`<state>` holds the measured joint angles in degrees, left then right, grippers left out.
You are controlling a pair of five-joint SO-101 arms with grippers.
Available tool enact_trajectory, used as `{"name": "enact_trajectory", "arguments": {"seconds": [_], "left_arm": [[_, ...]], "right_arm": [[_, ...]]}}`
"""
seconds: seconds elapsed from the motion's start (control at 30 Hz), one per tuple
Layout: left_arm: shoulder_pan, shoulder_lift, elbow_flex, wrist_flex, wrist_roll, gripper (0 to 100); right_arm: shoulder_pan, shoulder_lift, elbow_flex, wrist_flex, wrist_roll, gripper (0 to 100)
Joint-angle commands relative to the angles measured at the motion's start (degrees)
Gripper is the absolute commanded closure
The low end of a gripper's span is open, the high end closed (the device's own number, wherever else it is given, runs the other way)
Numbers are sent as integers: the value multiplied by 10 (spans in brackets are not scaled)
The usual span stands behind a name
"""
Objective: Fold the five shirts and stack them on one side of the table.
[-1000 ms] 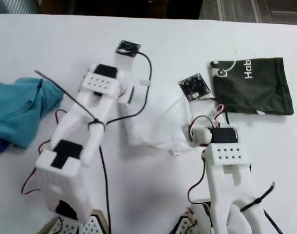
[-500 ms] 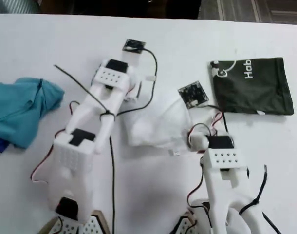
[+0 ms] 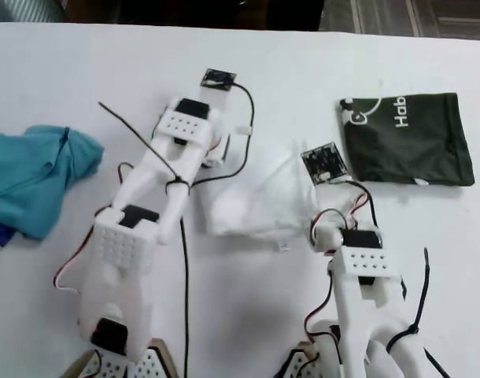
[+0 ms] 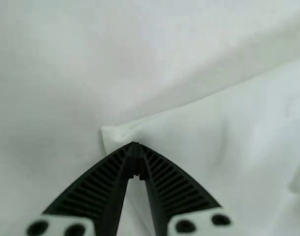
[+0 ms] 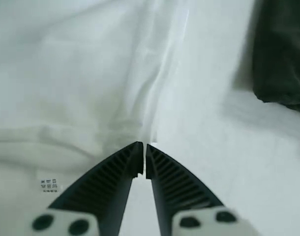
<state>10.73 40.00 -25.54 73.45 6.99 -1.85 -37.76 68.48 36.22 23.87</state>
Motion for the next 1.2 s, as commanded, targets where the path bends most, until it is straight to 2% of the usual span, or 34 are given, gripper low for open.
{"name": "enact_trajectory", "arguments": {"seconds": [0.0,0.2,0.27,0.47,0.77,0.93,1.03,1.17], "left_arm": [[1,-5,-21,4,3,973],[1,-5,-20,4,0,973],[0,-5,-20,7,0,973],[0,-5,-20,17,-1,973],[0,-11,-26,24,-1,973],[0,-12,-87,92,2,973],[-10,-12,-128,118,3,973],[-20,-5,-142,118,-1,973]], "right_arm": [[4,-20,-1,-13,5,978],[6,-10,1,-14,8,978],[7,14,1,-28,33,978],[73,127,-7,-99,49,978],[74,107,-42,-39,46,978],[73,13,-62,31,26,978],[57,-24,-94,65,-32,978],[-23,-6,-136,87,-48,978]]}}
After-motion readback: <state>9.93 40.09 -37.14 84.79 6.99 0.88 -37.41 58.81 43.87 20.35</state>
